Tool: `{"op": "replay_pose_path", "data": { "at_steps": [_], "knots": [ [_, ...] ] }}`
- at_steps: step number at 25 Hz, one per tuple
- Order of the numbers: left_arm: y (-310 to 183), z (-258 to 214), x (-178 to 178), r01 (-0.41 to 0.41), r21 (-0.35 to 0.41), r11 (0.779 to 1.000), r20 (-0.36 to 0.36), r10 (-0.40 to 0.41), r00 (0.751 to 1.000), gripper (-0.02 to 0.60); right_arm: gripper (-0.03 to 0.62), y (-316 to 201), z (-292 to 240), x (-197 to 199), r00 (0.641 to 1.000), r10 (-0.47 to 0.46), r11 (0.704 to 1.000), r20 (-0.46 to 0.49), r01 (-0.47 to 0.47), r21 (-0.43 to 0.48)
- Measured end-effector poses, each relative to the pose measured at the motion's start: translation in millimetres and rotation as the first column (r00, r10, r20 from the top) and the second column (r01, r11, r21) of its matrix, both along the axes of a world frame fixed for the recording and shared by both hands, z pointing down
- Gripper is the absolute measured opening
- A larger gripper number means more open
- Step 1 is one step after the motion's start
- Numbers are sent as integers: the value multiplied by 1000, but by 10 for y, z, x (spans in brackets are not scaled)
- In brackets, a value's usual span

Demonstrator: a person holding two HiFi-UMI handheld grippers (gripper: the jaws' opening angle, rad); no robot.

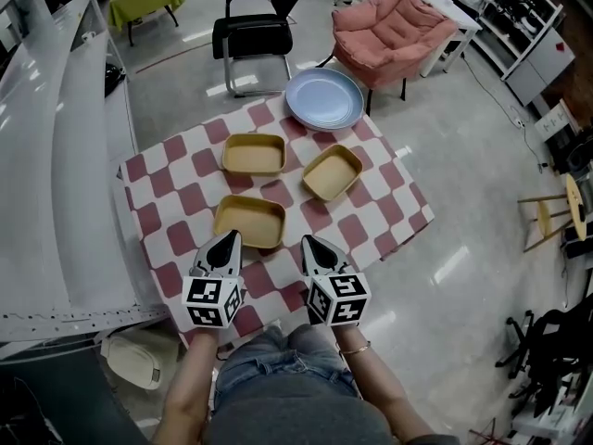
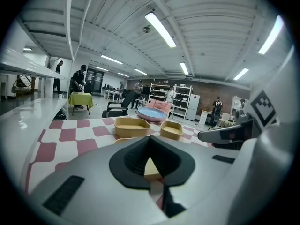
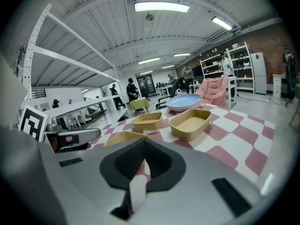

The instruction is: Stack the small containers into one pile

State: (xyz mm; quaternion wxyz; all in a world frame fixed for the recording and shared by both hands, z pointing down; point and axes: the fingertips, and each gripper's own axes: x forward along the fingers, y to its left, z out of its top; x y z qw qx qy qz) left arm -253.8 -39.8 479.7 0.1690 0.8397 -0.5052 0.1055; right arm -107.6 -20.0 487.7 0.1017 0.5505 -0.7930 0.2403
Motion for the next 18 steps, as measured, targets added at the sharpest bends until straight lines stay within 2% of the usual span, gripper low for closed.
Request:
{"op": "replay_pose_path", "data": {
  "at_steps": [18],
  "knots": [
    [-316, 139, -392, 119, -40, 992, 53, -116, 992, 17, 9, -311, 132, -54, 997, -78, 996, 0, 78, -41]
  ]
}}
